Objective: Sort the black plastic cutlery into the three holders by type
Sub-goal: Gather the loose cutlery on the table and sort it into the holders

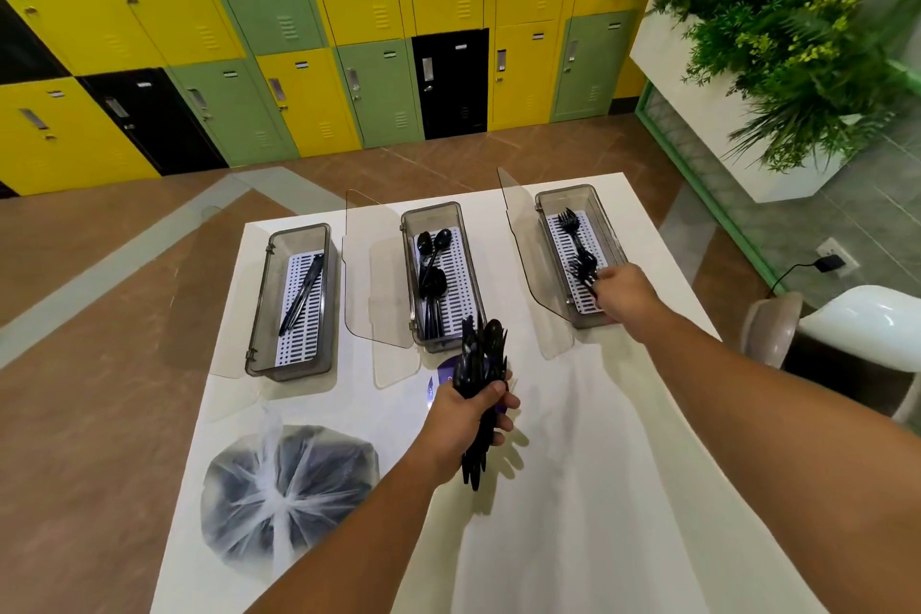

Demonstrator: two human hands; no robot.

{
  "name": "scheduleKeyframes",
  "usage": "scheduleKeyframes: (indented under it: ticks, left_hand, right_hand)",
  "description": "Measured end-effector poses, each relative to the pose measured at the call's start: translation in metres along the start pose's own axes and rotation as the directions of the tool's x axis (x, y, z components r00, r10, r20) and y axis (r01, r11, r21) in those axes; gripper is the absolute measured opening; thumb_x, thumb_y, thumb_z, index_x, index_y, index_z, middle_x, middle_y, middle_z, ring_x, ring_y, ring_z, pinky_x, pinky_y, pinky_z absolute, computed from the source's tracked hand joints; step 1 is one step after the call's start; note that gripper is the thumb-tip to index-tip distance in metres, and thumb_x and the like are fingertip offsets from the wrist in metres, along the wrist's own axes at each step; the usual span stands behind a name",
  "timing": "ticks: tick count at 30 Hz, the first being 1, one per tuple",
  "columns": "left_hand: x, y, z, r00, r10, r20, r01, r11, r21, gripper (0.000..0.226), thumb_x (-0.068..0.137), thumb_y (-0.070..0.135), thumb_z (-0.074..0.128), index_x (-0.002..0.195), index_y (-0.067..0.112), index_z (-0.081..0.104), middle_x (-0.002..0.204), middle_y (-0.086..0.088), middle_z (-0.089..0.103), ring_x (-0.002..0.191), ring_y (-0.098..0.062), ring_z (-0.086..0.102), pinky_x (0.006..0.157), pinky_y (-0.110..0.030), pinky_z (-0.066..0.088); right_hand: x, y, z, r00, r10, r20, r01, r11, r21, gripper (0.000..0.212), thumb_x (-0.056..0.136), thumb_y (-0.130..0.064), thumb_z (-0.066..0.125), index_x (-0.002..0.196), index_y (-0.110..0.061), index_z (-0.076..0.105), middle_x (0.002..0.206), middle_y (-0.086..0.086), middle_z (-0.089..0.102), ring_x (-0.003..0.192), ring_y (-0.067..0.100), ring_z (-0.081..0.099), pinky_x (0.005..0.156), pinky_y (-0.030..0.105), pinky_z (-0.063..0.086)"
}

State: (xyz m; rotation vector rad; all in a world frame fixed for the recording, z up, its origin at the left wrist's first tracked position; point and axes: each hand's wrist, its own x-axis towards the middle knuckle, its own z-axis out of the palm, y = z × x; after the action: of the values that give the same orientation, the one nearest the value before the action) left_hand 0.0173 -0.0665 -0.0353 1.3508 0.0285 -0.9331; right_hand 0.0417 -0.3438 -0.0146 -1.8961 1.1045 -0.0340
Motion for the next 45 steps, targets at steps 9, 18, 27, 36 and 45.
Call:
scheduleKeyframes:
  ticks: [9, 18, 27, 36, 45]
  left_hand:
    - [-0.006, 0.0, -0.003, 0.999, 0.005, 0.047, -0.002, 0.998, -0.056, 0.026, 0.098, 0.014, 0.062, 0.122, 0.005, 0.065, 0.105, -0.015, 0.074, 0.074, -0.026, 0.069, 0.06, -0.032, 0.051]
    - [-0.018, -0.001, 0.005, 0.998, 0.04, 0.058, -0.039, 0.999, -0.009, 0.022, 0.098, 0.013, 0.061, 0.12, 0.008, 0.066, 0.106, -0.013, 0.076, 0.077, -0.026, 0.074, 0.059, -0.03, 0.053]
    - [-0.027, -0.005, 0.008, 0.995, 0.094, 0.027, -0.093, 0.995, -0.034, 0.025, 0.099, 0.008, 0.058, 0.123, 0.013, 0.065, 0.108, -0.017, 0.075, 0.092, -0.037, 0.074, 0.069, -0.038, 0.06]
    - [-0.029, -0.006, 0.007, 0.997, 0.077, 0.018, -0.076, 0.996, -0.044, 0.024, 0.101, 0.012, 0.056, 0.123, 0.008, 0.063, 0.107, -0.02, 0.075, 0.094, -0.043, 0.073, 0.074, -0.043, 0.059]
    - [-0.012, 0.003, 0.02, 0.998, 0.059, 0.006, -0.058, 0.996, -0.066, 0.025, 0.102, 0.013, 0.054, 0.125, 0.011, 0.064, 0.108, -0.013, 0.076, 0.093, -0.039, 0.074, 0.071, -0.042, 0.058]
  right_hand:
    - [-0.049, 0.016, 0.01, 0.952, -0.181, -0.246, 0.204, 0.976, 0.072, 0.015, 0.093, -0.013, 0.054, 0.098, -0.013, 0.068, 0.096, 0.006, 0.069, 0.093, 0.029, 0.063, 0.085, 0.036, 0.05]
    - [-0.147, 0.031, 0.054, 0.928, -0.181, 0.326, 0.069, 0.942, 0.327, 0.035, 0.097, -0.041, 0.059, 0.084, -0.012, 0.073, 0.07, 0.002, 0.07, 0.061, 0.017, 0.062, 0.055, 0.029, 0.049]
    - [-0.16, 0.021, 0.067, 0.855, -0.054, 0.515, -0.222, 0.86, 0.46, 0.019, 0.098, -0.015, 0.059, 0.108, -0.006, 0.072, 0.103, 0.013, 0.076, 0.087, 0.026, 0.073, 0.066, 0.037, 0.059]
    - [-0.15, 0.017, 0.059, 0.894, -0.068, 0.442, -0.192, 0.834, 0.517, 0.021, 0.1, -0.016, 0.055, 0.09, -0.004, 0.069, 0.087, 0.015, 0.073, 0.07, 0.026, 0.066, 0.069, 0.036, 0.057]
    - [-0.122, 0.007, 0.04, 0.858, -0.052, 0.511, -0.251, 0.825, 0.506, 0.018, 0.1, -0.013, 0.056, 0.101, 0.002, 0.065, 0.086, 0.019, 0.074, 0.074, 0.032, 0.071, 0.074, 0.046, 0.059]
